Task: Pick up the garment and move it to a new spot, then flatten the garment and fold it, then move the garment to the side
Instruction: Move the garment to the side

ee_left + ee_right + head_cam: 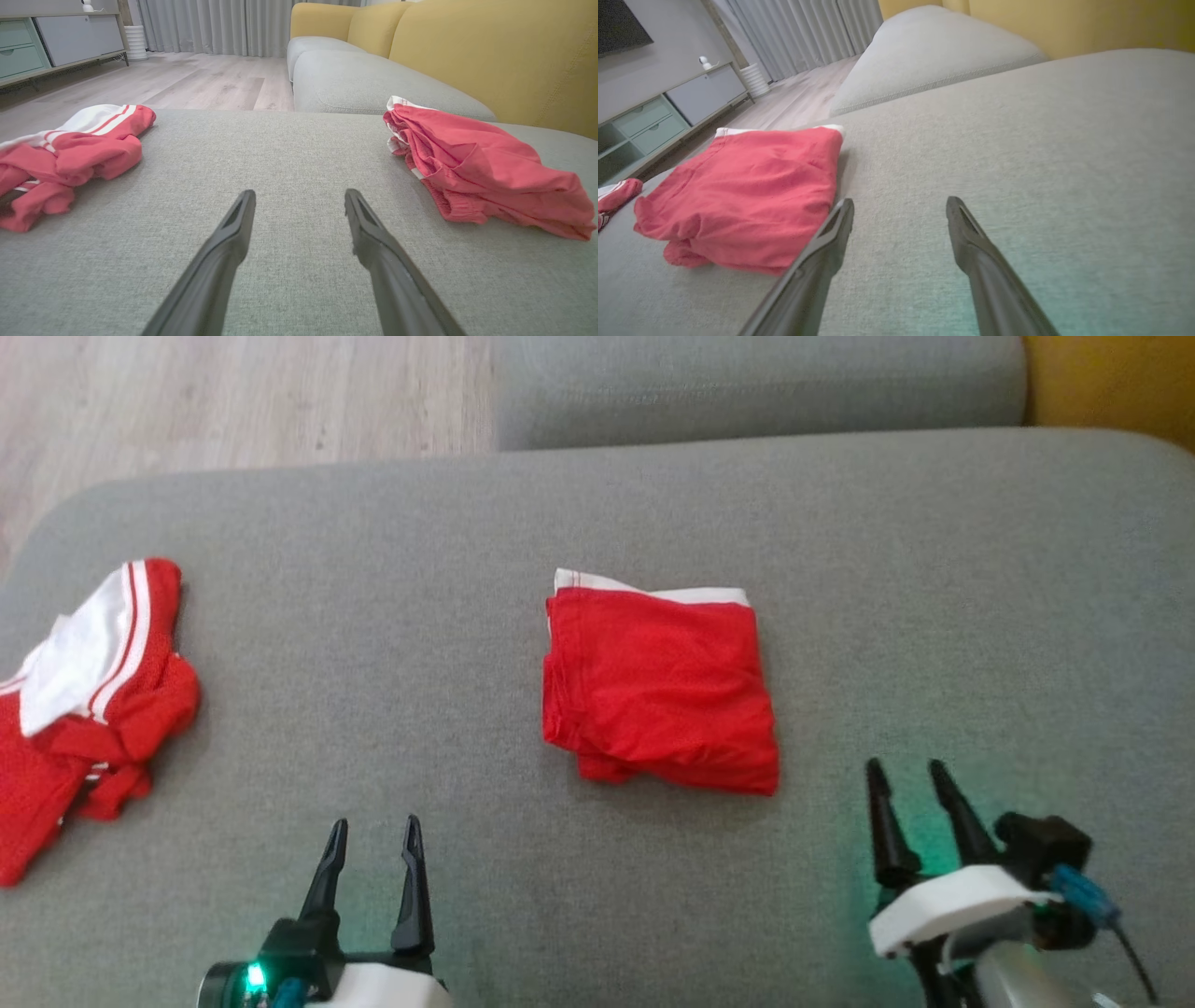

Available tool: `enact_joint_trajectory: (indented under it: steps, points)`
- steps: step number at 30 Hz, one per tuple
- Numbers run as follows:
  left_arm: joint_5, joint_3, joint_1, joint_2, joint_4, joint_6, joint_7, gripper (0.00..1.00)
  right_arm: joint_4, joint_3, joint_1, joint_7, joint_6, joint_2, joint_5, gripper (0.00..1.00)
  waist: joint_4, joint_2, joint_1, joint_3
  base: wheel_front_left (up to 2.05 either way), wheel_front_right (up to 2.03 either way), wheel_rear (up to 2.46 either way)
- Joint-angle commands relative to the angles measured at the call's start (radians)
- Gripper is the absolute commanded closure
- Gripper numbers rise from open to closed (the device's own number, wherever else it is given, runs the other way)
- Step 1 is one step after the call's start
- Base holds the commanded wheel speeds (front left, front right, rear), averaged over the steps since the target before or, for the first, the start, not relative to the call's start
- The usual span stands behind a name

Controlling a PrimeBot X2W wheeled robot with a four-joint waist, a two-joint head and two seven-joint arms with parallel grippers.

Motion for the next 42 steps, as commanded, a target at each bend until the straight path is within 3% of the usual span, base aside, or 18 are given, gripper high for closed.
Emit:
enact_joint_trajectory:
  steps: [1,10,19,21,23,28,35,36,42]
  points:
    - [-0.002,0.021,-0.038,0.007,-0.034,0.003,-0.005,0.0,-0.025,0.033,-0.057,-0.011,-0.001,-0.002,0.002,0.0,0.005,-0.0001,0.0001,0.014,0.0,0.0,0.0]
    - [-0.016,-0.037,-0.092,0.007,-0.034,0.001,-0.005,0.0,0.1,0.119,-0.253,-0.011,-0.001,-0.002,0.011,0.0,0.068,-0.0001,0.0001,0.113,0.0,0.0,0.0]
    - [-0.035,-0.069,-0.127,0.007,-0.03,0.01,-0.005,0.0,0.36,0.156,-0.412,0.046,-0.001,-0.002,0.008,0.0,0.128,-0.0001,0.0001,0.177,0.0,0.0,0.0]
    - [-0.035,-0.066,-0.129,0.007,-0.029,0.012,-0.005,0.0,0.398,0.167,-0.422,0.046,-0.001,-0.002,0.009,1.0,0.127,-0.0001,0.0001,0.18,0.0,0.0,0.0]
    - [-0.034,-0.06,-0.128,0.007,-0.03,0.014,-0.005,0.0,0.418,0.176,-0.427,0.035,-0.001,-0.002,0.03,1.0,0.112,-0.0001,0.0001,0.18,0.0,0.0,0.0]
    - [-0.016,-0.044,-0.123,0.007,-0.036,-0.001,-0.005,0.0,0.42,0.193,-0.417,-0.006,-0.001,-0.002,0.067,1.0,-0.008,-0.0001,0.0001,0.142,0.0,0.0,0.0]
    - [0.017,-0.071,-0.16,0.007,-0.062,-0.042,-0.005,0.0,0.325,0.22,-0.371,-0.011,-0.001,-0.002,0.111,1.0,-0.262,-0.0001,0.0001,0.131,0.0,0.0,0.0]
    - [0.017,-0.071,-0.16,0.007,-0.062,-0.042,-0.005,0.0,0.325,0.22,-0.371,-0.011,-0.001,-0.002,0.111,1.0,-0.262,-0.0001,0.0001,0.131,0.0,0.0,0.0]
    - [0.03,-0.103,-0.167,0.007,-0.061,-0.07,-0.005,0.0,0.257,0.254,-0.306,-0.011,-0.001,-0.002,0.134,1.0,-0.467,-0.0001,0.0001,0.124,0.0,0.0,0.0]
